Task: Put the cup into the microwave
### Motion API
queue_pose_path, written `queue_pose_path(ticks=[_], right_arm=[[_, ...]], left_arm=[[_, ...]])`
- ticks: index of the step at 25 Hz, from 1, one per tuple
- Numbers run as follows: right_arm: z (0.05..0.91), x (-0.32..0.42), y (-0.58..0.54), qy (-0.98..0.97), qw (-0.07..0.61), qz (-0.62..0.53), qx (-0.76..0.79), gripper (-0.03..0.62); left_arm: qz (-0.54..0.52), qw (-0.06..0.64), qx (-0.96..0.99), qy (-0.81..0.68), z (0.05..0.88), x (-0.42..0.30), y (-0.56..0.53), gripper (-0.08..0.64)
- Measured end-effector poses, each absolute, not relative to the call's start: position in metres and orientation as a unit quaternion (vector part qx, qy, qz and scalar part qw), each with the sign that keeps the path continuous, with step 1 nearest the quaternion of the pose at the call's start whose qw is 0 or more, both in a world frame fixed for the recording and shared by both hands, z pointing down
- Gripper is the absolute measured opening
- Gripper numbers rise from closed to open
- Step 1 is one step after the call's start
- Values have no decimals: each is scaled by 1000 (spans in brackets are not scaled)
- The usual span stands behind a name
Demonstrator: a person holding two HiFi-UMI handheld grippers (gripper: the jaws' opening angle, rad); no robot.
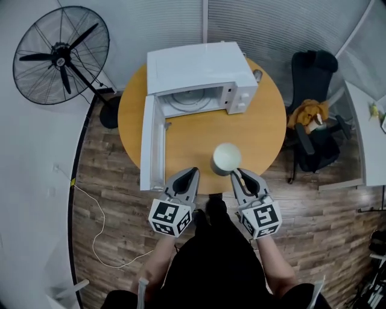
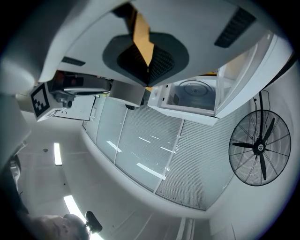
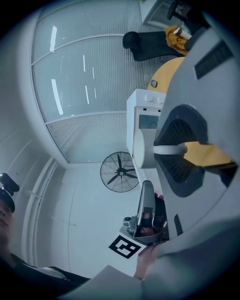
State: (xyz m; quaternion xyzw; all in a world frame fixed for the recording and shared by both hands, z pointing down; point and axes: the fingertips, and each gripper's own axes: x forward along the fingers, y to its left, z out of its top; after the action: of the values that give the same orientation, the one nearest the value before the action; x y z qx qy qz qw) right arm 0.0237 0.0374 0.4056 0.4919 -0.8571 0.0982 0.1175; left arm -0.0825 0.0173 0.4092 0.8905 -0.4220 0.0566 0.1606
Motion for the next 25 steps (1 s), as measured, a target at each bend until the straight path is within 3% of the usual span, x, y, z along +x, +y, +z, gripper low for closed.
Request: queue_pose_path(ticks=[25], right_arm=[[437, 30, -123, -904, 120, 92, 401, 57]], left_arm=[[73, 160, 840, -513, 420, -70, -117, -5]])
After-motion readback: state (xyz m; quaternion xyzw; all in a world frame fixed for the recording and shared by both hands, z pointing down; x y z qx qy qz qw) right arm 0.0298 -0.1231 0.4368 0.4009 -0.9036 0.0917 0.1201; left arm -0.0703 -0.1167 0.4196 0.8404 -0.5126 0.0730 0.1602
